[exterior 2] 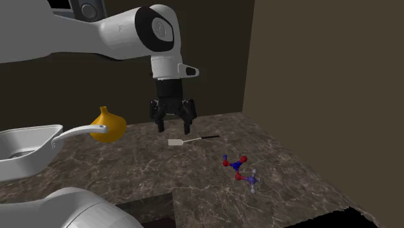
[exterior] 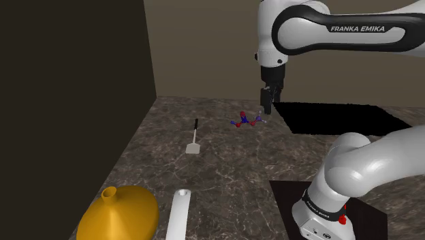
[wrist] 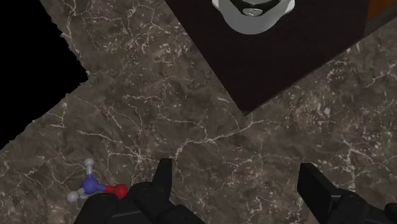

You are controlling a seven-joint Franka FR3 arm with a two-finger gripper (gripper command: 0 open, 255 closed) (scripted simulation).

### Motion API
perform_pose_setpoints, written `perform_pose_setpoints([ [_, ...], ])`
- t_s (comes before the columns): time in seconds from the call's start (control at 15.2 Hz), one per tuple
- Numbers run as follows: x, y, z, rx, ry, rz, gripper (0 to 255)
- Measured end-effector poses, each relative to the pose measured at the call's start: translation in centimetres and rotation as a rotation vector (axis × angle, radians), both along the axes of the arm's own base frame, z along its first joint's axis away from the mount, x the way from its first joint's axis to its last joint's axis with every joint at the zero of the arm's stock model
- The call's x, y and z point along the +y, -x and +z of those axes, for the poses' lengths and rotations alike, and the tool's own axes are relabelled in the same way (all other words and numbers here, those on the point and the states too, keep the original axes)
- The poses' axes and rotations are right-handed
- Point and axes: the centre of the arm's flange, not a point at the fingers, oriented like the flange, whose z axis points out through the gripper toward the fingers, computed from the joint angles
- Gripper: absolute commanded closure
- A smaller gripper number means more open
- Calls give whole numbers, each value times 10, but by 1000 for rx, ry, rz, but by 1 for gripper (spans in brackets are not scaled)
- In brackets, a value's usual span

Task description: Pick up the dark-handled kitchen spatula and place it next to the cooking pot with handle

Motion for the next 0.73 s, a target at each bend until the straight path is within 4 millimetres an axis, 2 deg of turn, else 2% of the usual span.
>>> perform_pose_setpoints([
  [0.13, 3, -3, -4, -4, -1, -14, 0],
  [0.26, 15, -13, -16, -20, -2, -62, 0],
  [0.53, 37, -42, -40, -60, -7, -182, 0],
  [0.73, 53, -66, -66, -90, -10, -274, 0],
])
